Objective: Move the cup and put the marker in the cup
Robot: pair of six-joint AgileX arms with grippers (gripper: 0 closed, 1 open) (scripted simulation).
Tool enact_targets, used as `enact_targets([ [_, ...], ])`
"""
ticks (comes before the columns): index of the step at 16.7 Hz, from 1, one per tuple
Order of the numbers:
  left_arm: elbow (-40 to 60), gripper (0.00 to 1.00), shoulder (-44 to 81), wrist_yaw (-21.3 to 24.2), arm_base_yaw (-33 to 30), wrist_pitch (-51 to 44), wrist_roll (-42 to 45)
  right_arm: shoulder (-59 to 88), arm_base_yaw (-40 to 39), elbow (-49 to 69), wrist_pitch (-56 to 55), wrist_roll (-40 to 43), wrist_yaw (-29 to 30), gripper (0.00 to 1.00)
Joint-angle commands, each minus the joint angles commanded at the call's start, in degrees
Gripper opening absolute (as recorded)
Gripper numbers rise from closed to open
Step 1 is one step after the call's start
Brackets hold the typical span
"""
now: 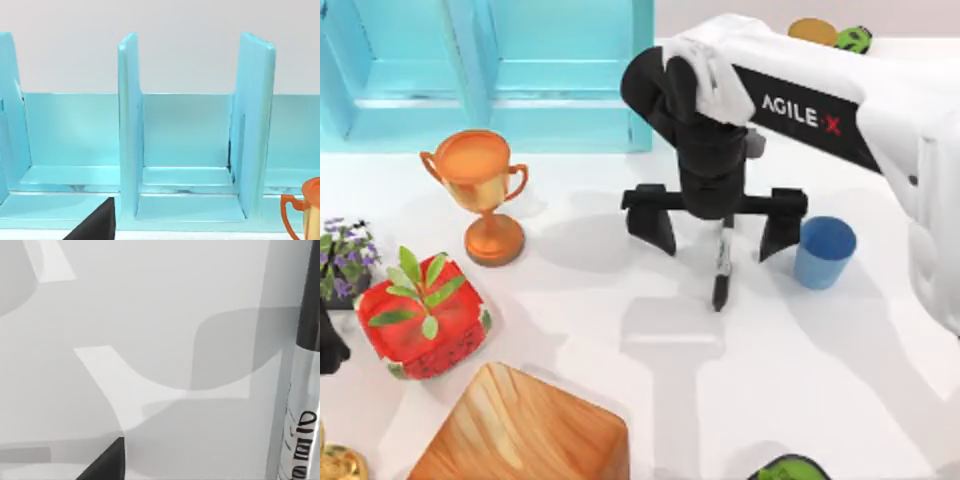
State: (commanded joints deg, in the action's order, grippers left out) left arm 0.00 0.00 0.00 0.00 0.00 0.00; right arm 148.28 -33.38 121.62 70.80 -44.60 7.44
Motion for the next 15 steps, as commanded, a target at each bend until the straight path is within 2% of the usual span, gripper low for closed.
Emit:
enact_targets([
  [12, 0.0, 1.00, 0.0, 0.0, 0.0, 0.0, 0.0, 0.0, 0.0, 0.0, 0.0, 0.0, 0.0, 0.02],
  [15, 0.0, 1.00, 0.0, 0.0, 0.0, 0.0, 0.0, 0.0, 0.0, 0.0, 0.0, 0.0, 0.0, 0.00],
])
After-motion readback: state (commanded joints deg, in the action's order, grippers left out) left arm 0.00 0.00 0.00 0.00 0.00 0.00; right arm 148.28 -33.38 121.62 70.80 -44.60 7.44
